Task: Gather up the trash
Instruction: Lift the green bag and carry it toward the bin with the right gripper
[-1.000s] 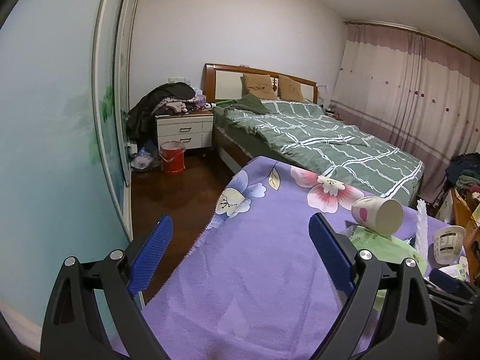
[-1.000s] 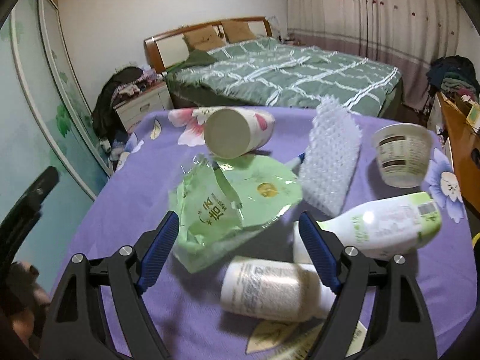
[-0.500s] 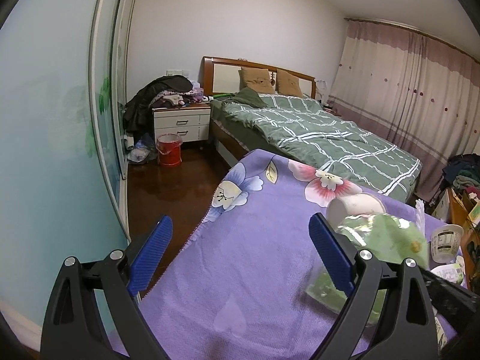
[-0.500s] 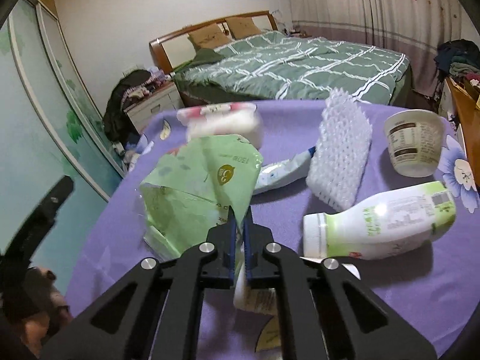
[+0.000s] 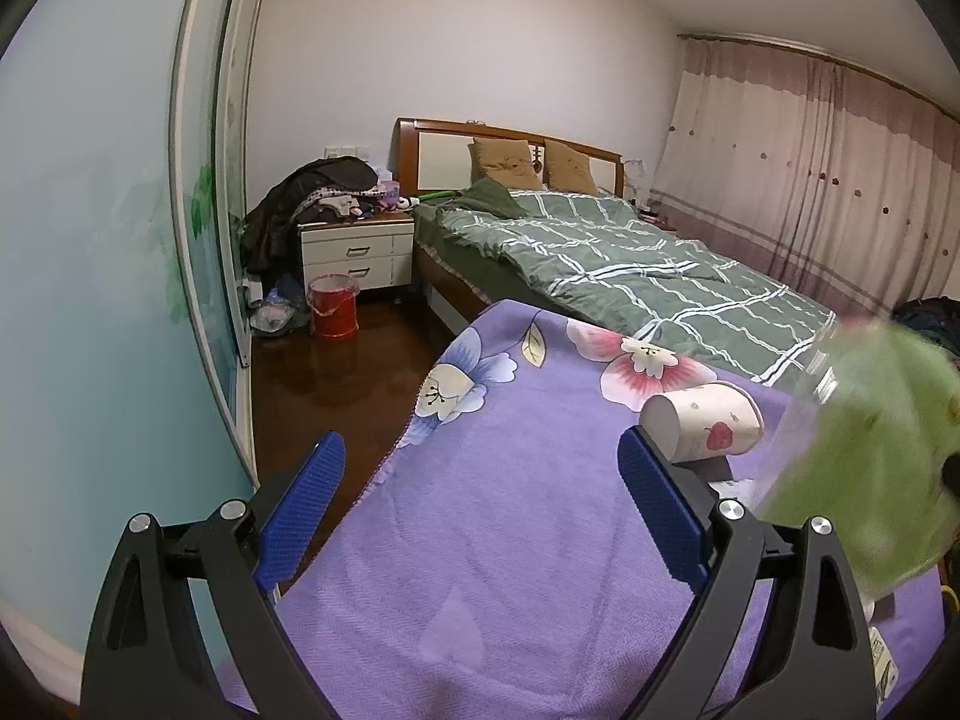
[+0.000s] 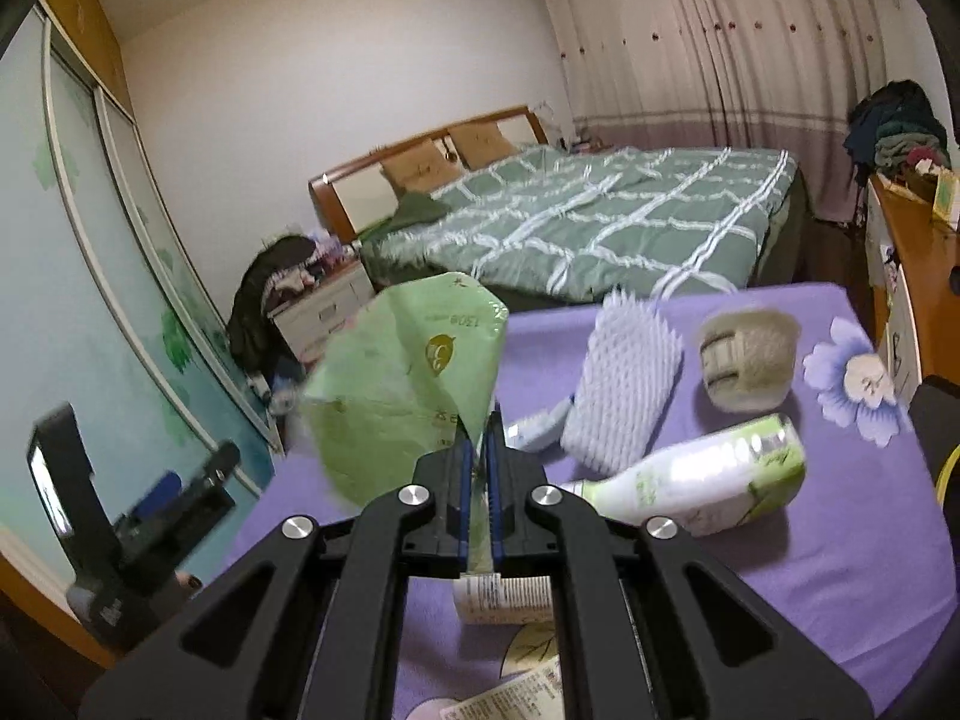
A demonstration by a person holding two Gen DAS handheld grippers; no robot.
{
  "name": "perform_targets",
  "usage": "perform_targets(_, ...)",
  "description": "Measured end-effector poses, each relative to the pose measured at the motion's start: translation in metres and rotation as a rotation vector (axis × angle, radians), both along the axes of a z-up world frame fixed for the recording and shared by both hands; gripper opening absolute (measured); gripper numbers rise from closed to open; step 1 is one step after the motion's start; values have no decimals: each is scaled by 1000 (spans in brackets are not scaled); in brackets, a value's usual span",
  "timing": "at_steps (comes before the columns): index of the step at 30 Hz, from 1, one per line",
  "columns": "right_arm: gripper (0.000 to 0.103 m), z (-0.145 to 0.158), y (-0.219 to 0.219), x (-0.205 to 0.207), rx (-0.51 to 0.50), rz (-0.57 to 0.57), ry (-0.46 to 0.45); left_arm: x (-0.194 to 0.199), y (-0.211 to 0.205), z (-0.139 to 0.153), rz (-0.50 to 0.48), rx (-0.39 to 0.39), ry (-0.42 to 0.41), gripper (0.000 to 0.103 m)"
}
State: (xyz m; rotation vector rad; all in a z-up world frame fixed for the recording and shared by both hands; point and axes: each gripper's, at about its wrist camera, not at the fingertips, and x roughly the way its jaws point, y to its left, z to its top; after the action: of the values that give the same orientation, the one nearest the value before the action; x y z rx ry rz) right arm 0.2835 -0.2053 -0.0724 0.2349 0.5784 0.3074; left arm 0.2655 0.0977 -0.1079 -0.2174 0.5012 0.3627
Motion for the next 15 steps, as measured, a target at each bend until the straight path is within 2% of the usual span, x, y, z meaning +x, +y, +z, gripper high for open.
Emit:
perform_targets(4,5,16,-16,-8,-19,-63,-67,1,-2,0,-12,3,-3,91)
perform_targets(6,5,20,-39,-12,-4,-111,-81,2,-5,-1,-22,7,-1,91)
perform_targets(11,5,21,-119,-40,20,-309,-109,3,-15,0,-68,22,-2,91)
perform_targets(15,5,12,-190,-73,-60,-545,-124,3,-25,0,-111,32,-2,91)
